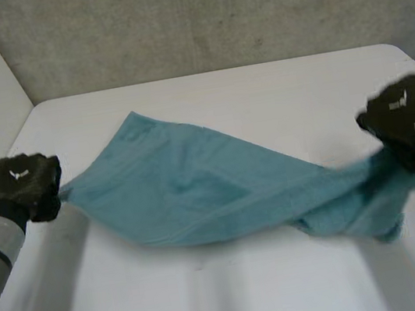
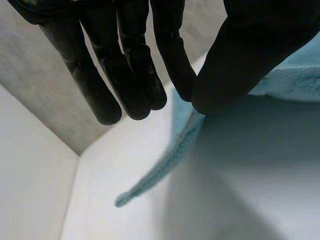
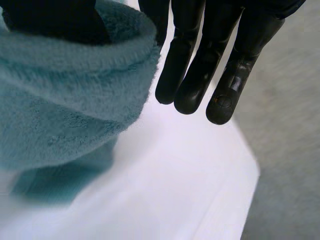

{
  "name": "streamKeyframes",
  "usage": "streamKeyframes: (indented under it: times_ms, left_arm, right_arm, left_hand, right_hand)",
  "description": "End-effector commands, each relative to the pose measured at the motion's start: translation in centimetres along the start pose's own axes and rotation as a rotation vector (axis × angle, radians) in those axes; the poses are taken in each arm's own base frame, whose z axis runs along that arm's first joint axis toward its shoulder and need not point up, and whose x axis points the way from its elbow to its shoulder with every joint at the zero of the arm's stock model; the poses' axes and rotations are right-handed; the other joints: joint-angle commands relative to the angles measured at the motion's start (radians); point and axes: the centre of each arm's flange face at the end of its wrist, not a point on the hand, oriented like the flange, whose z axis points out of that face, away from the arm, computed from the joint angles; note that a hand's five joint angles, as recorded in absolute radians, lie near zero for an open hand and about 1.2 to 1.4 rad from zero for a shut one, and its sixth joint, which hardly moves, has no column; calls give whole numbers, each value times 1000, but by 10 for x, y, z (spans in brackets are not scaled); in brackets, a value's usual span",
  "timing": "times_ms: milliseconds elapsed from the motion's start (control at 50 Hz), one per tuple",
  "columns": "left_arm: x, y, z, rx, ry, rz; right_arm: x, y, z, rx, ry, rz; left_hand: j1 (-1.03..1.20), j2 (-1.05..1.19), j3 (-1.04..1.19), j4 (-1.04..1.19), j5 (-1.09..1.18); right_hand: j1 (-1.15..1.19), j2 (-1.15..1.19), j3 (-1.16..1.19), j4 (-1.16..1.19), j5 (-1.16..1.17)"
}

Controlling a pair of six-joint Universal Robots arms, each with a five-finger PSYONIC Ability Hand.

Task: Fold the laundry

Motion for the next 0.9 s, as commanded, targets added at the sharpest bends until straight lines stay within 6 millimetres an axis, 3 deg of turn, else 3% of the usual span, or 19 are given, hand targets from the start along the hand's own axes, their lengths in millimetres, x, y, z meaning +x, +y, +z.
streamKeyframes:
  times_ms: [20,160,240,300,340,360,380,400,420,440,460,540,600,660,680,760,820,860,900]
  left_arm:
    - [20,35,4,-186,144,114]
    - [27,42,48,-173,165,132]
    - [31,6,88,-15,145,167]
    - [20,-37,113,132,81,188]
    - [5,-79,128,274,10,202]
    - [5,-79,128,274,9,202]
    - [-8,-128,134,456,-72,215]
    - [-13,-145,134,520,-102,219]
    - [-13,-145,134,520,-102,219]
    - [-17,-160,132,579,-131,223]
    - [-29,-200,122,747,-224,224]
    - [-51,-250,88,960,-363,195]
    - [-49,-249,80,970,-349,144]
    - [-50,-236,76,936,-314,93]
    - [-48,-231,76,924,-303,85]
    - [-37,-189,84,803,-248,77]
    - [-34,-143,92,666,-223,79]
    - [-23,-108,91,568,-185,72]
    - [-18,-97,90,538,-169,70]
  right_arm:
    - [-27,50,36,-202,-174,-108]
    - [-32,63,84,-237,-180,-112]
    - [-8,46,113,-186,-56,-112]
    - [45,0,131,-32,201,-90]
    - [59,-13,131,12,263,-81]
    - [85,-38,128,105,387,-63]
    - [100,-53,125,165,456,-51]
    - [123,-78,117,279,569,-31]
    - [124,-78,117,280,570,-31]
    - [150,-110,102,452,711,4]
    - [155,-116,99,496,744,16]
    - [154,-137,73,623,786,56]
    - [132,-139,56,640,700,41]
    - [113,-125,62,610,618,23]
    - [100,-111,72,570,563,14]
    - [71,-78,86,481,440,4]
    - [44,-49,96,395,350,5]
    - [38,-44,97,378,333,6]
    - [15,-18,101,304,263,12]
  left_hand:
    - [253,199,207,205,258]
    - [253,199,207,205,258]
    - [253,199,207,205,258]
    - [253,199,207,205,258]
    - [253,199,207,205,258]
    - [253,199,207,205,258]
    - [253,199,207,205,258]
    - [253,199,207,205,258]
    - [253,199,207,205,258]
    - [253,199,207,205,258]
    - [253,199,207,205,258]
    - [253,199,207,205,258]
    - [253,199,207,205,258]
    - [253,199,207,205,258]
    - [253,199,207,205,258]
    - [253,199,207,205,258]
    - [253,199,207,205,258]
    - [253,199,207,205,258]
    - [253,199,207,205,258]
  right_hand:
    - [417,214,209,203,230]
    - [417,214,209,203,230]
    - [417,214,209,203,230]
    - [417,214,209,203,230]
    - [417,214,209,203,230]
    - [417,214,209,203,230]
    - [417,214,209,203,230]
    - [417,214,209,203,230]
    - [417,214,209,203,230]
    - [417,214,209,203,230]
    - [417,214,209,203,230]
    - [417,214,209,203,230]
    - [417,214,209,203,230]
    - [417,214,209,203,230]
    - [417,214,209,203,230]
    - [417,214,209,203,230]
    - [417,214,209,203,230]
    - [417,214,209,203,230]
    - [417,214,209,203,230]
